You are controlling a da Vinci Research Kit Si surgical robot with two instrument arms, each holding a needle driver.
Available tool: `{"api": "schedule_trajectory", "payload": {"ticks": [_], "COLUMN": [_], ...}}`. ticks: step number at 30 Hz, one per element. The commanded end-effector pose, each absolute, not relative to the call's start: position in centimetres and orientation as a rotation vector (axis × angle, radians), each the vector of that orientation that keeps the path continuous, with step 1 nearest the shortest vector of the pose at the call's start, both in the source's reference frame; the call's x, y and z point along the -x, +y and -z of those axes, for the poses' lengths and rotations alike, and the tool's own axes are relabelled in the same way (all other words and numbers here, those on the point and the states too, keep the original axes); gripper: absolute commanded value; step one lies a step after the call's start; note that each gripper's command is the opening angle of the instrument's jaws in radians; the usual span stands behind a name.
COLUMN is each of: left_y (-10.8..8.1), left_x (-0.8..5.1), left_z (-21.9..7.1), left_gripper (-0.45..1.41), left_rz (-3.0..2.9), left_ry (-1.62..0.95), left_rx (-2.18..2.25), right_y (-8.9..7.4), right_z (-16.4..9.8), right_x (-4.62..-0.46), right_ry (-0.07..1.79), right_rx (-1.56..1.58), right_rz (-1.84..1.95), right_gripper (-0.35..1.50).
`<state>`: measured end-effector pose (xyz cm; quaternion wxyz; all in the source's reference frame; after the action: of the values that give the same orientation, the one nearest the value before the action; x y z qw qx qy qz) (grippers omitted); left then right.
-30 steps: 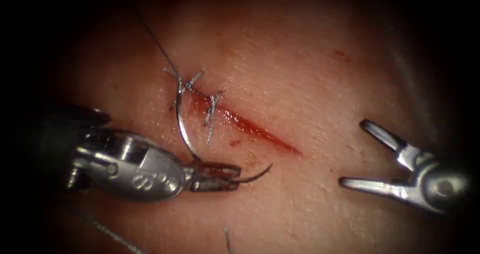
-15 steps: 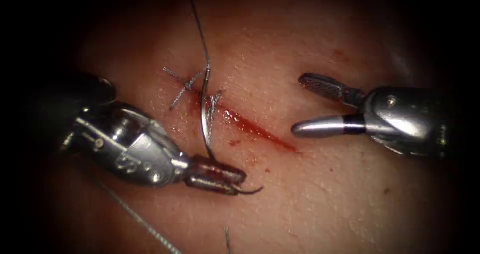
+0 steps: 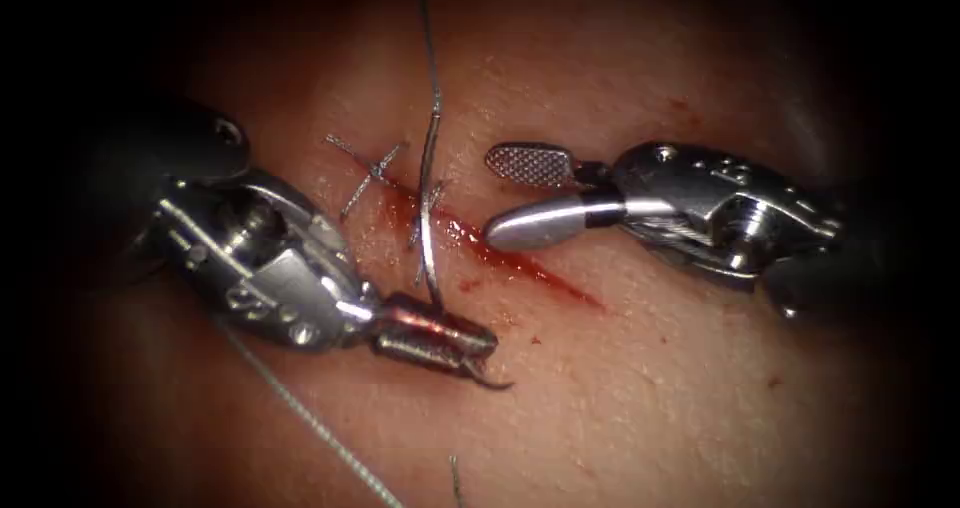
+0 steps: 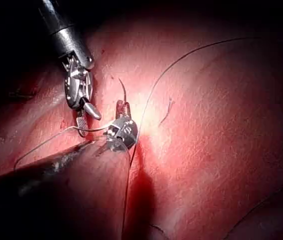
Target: Wound Closure
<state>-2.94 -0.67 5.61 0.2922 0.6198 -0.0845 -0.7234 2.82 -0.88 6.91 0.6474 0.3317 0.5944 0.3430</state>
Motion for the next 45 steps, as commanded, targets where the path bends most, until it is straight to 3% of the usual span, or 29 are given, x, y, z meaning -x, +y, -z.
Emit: {"api": "schedule_trajectory", "payload": {"ticks": [1, 23, 30, 42, 45], "left_y": [-0.71, -0.81, -0.82, -0.83, -0.84], "left_x": [3.00, 3.10, 3.11, 3.14, 3.14], "left_z": [-5.68, -5.76, -5.74, -5.70, -5.70], "left_gripper": [-0.45, -0.45, -0.45, -0.45, -0.45], "left_rz": [1.926, 1.891, 1.881, 1.869, 1.868], "left_ry": [-0.220, -0.227, -0.227, -0.231, -0.231], "left_rx": [-1.646, -1.618, -1.616, -1.614, -1.614], "right_y": [-0.93, -0.96, -1.03, -1.10, -1.09], "right_z": [-6.93, -6.89, -6.90, -6.92, -6.92], "right_x": [-2.91, -3.14, -3.18, -3.20, -3.20], "right_ry": [1.355, 1.414, 1.414, 1.404, 1.405], "right_rx": [-0.762, -0.839, -0.877, -0.905, -0.909], "right_rz": [-0.773, -0.806, -0.795, -0.803, -0.800], "right_gripper": [0.99, 0.89, 0.54, 0.41, 0.15]}}
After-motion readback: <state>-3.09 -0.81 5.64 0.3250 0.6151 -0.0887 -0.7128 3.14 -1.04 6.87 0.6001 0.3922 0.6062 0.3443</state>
